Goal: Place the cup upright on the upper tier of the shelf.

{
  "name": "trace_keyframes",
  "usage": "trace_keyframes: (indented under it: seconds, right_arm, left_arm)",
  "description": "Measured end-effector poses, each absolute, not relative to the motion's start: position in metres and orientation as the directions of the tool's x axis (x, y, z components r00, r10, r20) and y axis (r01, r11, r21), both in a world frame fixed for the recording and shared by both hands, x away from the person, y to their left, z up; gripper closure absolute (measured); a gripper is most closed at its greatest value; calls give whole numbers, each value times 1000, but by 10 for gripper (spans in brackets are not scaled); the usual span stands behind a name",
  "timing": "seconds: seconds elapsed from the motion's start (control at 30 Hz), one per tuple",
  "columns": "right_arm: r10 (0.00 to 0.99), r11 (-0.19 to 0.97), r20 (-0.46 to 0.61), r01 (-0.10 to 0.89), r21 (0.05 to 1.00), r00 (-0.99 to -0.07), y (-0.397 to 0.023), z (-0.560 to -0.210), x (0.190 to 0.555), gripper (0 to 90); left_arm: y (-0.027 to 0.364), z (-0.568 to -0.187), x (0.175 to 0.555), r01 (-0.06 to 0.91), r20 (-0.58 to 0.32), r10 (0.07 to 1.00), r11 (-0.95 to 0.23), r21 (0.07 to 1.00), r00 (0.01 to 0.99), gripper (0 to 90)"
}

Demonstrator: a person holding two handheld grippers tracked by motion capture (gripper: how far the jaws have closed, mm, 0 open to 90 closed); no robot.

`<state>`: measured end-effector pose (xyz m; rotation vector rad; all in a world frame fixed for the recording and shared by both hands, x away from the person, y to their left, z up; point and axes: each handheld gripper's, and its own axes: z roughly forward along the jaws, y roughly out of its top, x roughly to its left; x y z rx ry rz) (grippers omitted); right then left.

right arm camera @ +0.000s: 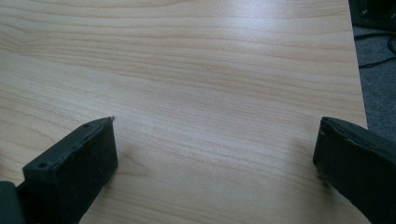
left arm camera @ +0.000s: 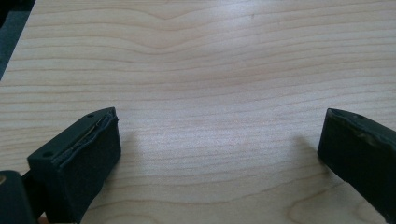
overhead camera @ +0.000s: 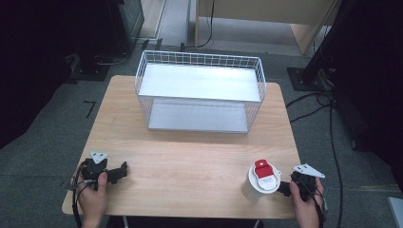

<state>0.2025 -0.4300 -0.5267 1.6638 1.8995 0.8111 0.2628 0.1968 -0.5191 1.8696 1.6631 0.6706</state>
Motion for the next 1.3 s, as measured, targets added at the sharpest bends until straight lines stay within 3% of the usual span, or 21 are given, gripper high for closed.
trace_keyframes:
  seconds: [0.27, 0.5, 0.77, 1.3]
  right_arm:
    - [991, 74, 25, 703, 708, -130, -429, -527, 200, 0]
    - [984, 106, 28, 701, 706, -177, -430, -527, 189, 0]
    - [961, 167, 45, 699, 695, -274, -434, -523, 175, 0]
    - [846, 394, -8, 615, 683, -533, -417, -507, 158, 41]
  left_arm:
    - [197, -519, 263, 722, 10, 994, -88, 686, 113, 0]
    - [197, -519, 263, 723, 10, 994, -89, 685, 113, 0]
    - [197, -519, 263, 723, 10, 994, -89, 685, 113, 0]
    - [197, -519, 263, 723, 10, 994, -89, 685, 113, 0]
